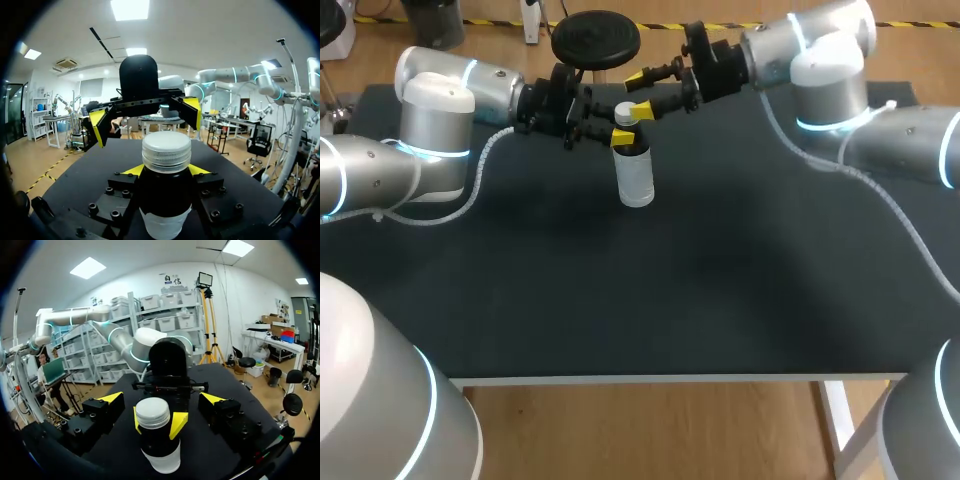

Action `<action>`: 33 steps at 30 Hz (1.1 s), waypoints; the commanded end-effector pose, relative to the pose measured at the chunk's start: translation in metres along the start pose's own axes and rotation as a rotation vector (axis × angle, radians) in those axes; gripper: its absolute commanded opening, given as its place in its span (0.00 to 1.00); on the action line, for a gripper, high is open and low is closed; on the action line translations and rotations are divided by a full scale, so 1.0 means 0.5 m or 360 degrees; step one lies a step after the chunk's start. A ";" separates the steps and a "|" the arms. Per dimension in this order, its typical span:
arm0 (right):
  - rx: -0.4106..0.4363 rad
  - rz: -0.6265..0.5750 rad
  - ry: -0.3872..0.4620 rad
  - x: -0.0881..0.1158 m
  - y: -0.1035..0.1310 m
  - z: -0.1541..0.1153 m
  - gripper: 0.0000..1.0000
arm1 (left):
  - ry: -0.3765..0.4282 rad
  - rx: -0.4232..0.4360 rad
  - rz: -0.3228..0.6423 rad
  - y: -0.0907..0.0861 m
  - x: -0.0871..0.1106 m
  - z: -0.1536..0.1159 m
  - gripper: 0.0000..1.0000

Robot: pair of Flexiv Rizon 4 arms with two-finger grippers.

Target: Unscrew the bottle cap

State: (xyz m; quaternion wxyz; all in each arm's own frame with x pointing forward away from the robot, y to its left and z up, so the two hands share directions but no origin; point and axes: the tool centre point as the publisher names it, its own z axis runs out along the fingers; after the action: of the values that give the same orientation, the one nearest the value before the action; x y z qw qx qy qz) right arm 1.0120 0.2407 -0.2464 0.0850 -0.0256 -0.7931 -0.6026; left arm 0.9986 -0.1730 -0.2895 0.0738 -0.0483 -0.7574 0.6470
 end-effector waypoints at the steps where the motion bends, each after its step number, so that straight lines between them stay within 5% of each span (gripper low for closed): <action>1: 0.0007 0.0020 -0.0575 0.011 0.000 0.004 1.00 | 0.0002 0.0001 0.0000 0.003 0.000 0.000 0.00; 33: -0.0042 0.0076 -0.0492 -0.020 -0.018 0.027 1.00 | 0.0002 0.0001 0.0000 0.003 0.000 0.000 0.00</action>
State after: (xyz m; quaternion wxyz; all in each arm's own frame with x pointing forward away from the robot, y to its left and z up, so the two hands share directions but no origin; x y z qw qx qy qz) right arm 1.0169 0.2511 -0.2594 -0.0255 -0.1398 -0.7881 -0.5989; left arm 0.9986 -0.1730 -0.2896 0.0737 -0.0484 -0.7574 0.6470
